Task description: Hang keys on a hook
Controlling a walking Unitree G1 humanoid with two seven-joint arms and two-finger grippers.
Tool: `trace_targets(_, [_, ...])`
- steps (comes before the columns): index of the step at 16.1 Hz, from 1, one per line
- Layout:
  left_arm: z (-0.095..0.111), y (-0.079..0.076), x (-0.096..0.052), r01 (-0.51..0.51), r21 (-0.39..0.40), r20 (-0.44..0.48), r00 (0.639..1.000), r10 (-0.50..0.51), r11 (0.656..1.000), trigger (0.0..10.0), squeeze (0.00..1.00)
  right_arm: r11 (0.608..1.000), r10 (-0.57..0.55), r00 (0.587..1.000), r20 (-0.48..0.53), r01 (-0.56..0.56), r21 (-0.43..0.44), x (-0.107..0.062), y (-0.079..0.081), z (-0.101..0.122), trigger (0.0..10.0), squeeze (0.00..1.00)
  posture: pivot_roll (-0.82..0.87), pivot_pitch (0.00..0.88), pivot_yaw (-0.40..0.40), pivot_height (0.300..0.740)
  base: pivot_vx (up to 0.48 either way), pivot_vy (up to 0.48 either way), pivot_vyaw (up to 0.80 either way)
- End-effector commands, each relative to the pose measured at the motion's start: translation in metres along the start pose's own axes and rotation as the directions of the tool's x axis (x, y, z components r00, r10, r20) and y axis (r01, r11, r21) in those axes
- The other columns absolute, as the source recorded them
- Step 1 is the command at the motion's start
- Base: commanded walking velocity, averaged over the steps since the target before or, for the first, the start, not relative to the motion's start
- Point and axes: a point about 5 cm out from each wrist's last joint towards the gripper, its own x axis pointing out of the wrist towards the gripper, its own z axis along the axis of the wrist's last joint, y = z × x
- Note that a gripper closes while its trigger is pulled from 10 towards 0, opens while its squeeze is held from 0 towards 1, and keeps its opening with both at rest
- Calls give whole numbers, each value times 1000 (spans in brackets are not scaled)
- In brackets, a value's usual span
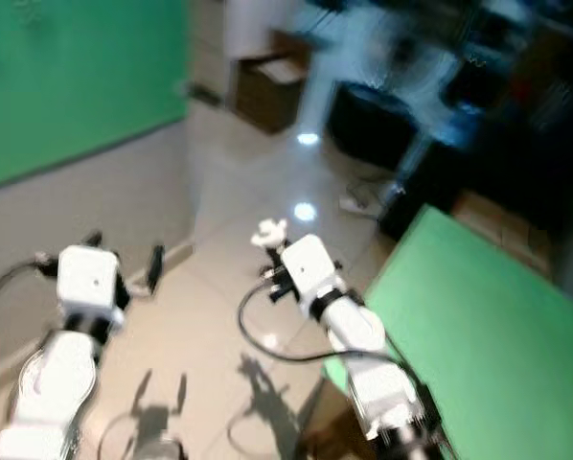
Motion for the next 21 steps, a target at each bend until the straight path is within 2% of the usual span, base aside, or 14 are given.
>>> trace_targets(1, [8,6,-6,-47,27,23,999,47,999,10000,0,999,38,999,13,-38,14,5,4,0,10000,0,106,72,-273,740,0,0,800])
trace_targets(2, [8,7,-10,-64,32,20,998,63,997,10000,0,998,53,998,16,-54,15,7,7,1,10000,0,114,75,-280,740,0,0,800])
trace_targets(3, [9,12,-24,-105,47,8,994,105,993,10000,0,995,98,995,31,-99,26,14,14,2,10000,0,178,104,-313,740,0,0,800])
trace_targets(5, [15,14,-35,-116,69,6,993,116,991,10000,0,993,116,992,43,-117,30,21,18,2,10000,0,225,125,-313,740,0,0,800])
trace_targets(8, [30,17,-37,-95,97,23,995,93,991,10000,0,996,77,994,76,-80,45,25,15,3,10000,0,245,133,-236,740,0,0,800])
trace_targets(10, [36,13,-22,-36,59,47,998,33,998,10000,0,998,-31,996,79,26,59,17,2,1,10000,0,187,109,-157,740,0,0,800])
trace_targets(12, [30,-2,1,77,32,52,996,-79,996,10000,0,980,-190,980,64,186,67,-6,-17,-3,10000,0,46,71,-44,740,0,0,800])
trace_targets(13, [29,-3,5,79,16,52,995,-80,997,10000,0,975,-215,975,61,211,65,-11,-21,-3,10000,0,46,71,-44,740,0,0,800])
trace_targets(14, [27,-5,20,78,-65,54,996,-74,995,10000,0,962,-269,962,46,266,56,-25,-28,-5,10000,0,-25,64,-6,740,0,0,800])
trace_targets(15, [26,-7,30,79,-122,60,996,-72,989,10000,0,957,-289,957,34,288,43,-32,-32,-6,10000,0,-65,63,6,740,0,0,800])
trace_targets(17, [28,-14,38,108,-128,83,992,-98,986,10000,0,949,-313,950,19,312,31,-36,-37,-6,10000,0,-85,65,2,740,0,0,800])
trace_targets(19, [28,-18,41,92,-104,83,993,-84,990,10000,0,935,-355,935,10,355,9,-36,-41,-4,10000,0,-90,62,-26,740,0,0,400])
trace_targets(20, [25,-18,40,90,-100,73,994,-83,991,10000,0,934,-357,934,-28,357,12,-34,-41,-6,10000,0,-88,59,-41,740,0,0,0])
trace_targets(21, [23,-18,39,81,-123,69,995,-73,989,10000,0,938,-347,937,-39,347,-7,-32,-40,-5,10000,0,-85,55,-54,740,0,0,0])
